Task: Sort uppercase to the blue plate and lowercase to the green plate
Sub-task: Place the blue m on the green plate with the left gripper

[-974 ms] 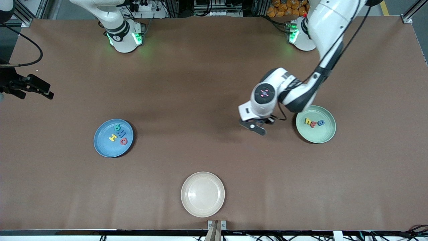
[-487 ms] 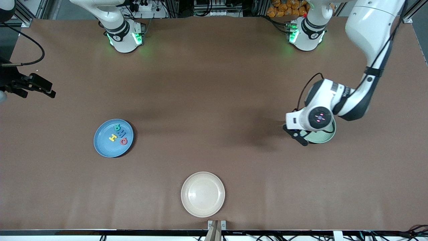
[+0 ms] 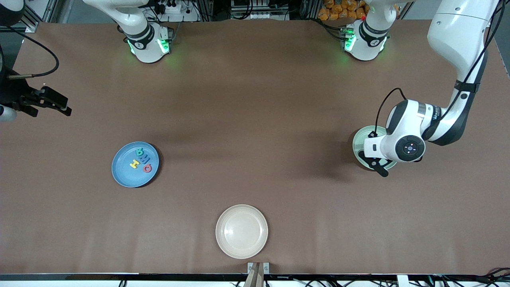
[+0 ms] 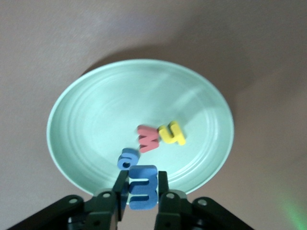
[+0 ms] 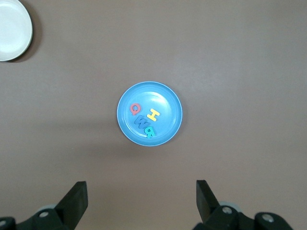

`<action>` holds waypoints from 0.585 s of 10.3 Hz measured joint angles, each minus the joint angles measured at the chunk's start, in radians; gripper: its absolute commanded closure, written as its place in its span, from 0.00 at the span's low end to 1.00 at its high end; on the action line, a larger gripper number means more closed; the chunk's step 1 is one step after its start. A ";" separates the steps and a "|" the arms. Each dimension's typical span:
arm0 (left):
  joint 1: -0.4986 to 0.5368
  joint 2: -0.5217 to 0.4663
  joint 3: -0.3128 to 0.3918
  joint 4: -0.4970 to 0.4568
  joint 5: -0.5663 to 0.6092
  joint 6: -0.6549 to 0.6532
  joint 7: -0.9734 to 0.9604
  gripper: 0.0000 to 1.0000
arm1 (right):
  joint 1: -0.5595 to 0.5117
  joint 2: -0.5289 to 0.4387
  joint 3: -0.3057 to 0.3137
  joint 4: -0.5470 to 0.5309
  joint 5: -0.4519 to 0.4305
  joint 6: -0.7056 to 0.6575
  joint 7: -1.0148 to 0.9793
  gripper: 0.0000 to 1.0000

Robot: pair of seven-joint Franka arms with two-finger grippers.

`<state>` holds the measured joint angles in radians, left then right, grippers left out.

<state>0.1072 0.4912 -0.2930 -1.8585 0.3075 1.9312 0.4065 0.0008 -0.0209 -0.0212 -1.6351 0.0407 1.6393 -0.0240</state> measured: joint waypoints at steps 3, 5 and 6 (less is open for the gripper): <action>0.001 -0.035 0.055 0.024 -0.083 0.000 0.000 0.07 | 0.000 -0.001 0.002 0.035 0.000 -0.047 0.000 0.00; -0.018 -0.054 0.093 0.076 -0.109 0.001 0.000 0.00 | 0.000 0.000 0.002 0.044 0.000 -0.051 0.000 0.00; -0.041 -0.064 0.127 0.112 -0.138 0.000 0.000 0.00 | -0.001 0.000 0.006 0.045 0.000 -0.051 0.000 0.00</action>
<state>0.0660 0.4276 -0.1657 -1.7461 0.1698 1.9315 0.4064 0.0003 -0.0210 -0.0149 -1.5906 0.0407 1.5887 -0.0240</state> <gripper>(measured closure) 0.004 0.000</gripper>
